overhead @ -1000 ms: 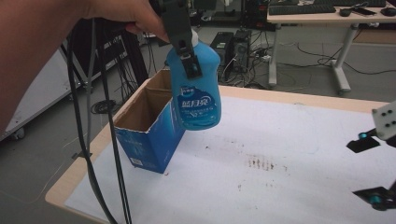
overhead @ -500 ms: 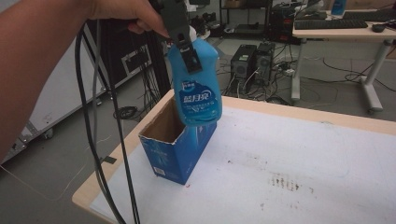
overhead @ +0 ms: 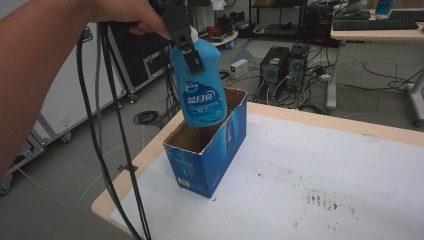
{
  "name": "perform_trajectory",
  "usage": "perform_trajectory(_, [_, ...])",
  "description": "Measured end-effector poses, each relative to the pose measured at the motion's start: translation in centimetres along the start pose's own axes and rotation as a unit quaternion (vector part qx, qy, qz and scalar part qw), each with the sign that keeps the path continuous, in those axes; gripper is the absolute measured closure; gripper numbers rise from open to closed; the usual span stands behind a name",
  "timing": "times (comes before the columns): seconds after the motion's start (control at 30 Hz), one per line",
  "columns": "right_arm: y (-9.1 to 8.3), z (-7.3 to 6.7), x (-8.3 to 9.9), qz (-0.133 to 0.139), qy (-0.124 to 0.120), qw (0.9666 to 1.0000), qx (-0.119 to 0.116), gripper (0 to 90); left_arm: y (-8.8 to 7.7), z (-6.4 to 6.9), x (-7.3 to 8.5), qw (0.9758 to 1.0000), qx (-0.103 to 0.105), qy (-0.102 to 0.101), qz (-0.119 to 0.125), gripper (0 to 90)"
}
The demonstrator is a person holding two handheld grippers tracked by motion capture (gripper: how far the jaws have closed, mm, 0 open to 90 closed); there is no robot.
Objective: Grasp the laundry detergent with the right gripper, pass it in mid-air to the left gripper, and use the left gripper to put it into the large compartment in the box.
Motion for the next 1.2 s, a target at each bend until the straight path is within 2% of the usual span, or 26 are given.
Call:
perform_trajectory(0.3, [0.2,0.3,-0.1,0.000,0.006,1.0000,-0.003,1.1,1.9,-1.1,1.3,0.9999,-0.004,-0.005,-0.008,37.8])
perform_trajectory(0.5, [0.3,0.3,0.1,-0.005,0.010,0.9999,-0.005,1.1,3.8,-1.2,1.6,0.9999,0.000,0.011,-0.012,37.8])
perform_trajectory(0.67, [0.6,0.3,0.2,-0.011,0.010,0.9999,-0.007,1.1,6.0,-1.2,1.7,0.9996,0.005,0.026,-0.014,37.8])
perform_trajectory(0.9, [0.8,0.3,0.4,-0.012,0.014,0.9998,-0.007,1.1,8.7,-1.4,2.1,0.9992,0.007,0.032,-0.020,37.8])
perform_trajectory(0.93, [0.8,0.3,0.4,-0.012,0.014,0.9998,-0.007,1.1,8.7,-1.4,2.1,0.9992,0.007,0.032,-0.020,37.8])
perform_trajectory(1.2, [1.3,0.3,0.6,-0.016,0.017,0.9997,-0.009,1.1,12.3,-1.2,2.6,0.9986,0.010,0.044,-0.029,37.8])
Point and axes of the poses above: each handheld gripper's, and its own axes: y roughly forward along the jaws, x roughly out of its underside, z roughly to its right, the point moved 1 cm from there along y, roughly forward along the jaws, and after that the axes turned 2 degrees about -x, right-handed, at the moved point
